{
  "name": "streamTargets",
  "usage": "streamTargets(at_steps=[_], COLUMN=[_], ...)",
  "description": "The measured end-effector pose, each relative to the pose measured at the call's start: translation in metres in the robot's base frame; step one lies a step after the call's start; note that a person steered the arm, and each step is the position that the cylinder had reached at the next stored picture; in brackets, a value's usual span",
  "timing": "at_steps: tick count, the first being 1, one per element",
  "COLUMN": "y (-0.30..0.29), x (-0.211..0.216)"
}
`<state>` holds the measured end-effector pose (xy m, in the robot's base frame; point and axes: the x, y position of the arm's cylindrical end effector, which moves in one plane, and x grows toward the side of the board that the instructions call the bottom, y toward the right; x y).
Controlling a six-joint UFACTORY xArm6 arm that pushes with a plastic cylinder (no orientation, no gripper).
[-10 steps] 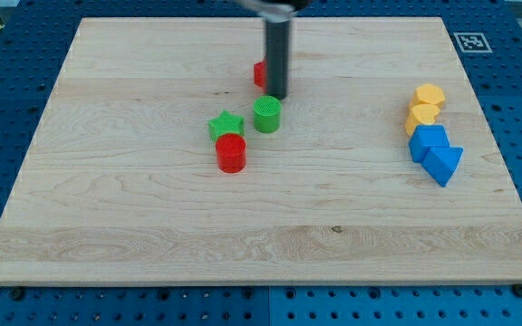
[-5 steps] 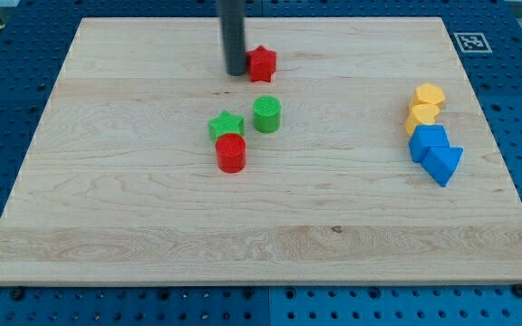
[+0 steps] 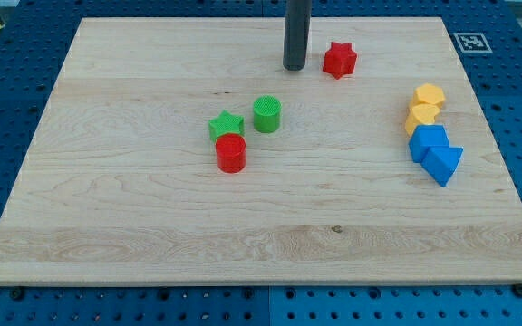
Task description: Move the red star to the top of the yellow hexagon
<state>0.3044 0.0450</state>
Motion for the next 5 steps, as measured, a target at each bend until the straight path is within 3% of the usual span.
streamTargets(at_steps=[2,3,4,5], y=[0.091,0.079,0.007,0.002], x=[0.038,0.042,0.025,-0.014])
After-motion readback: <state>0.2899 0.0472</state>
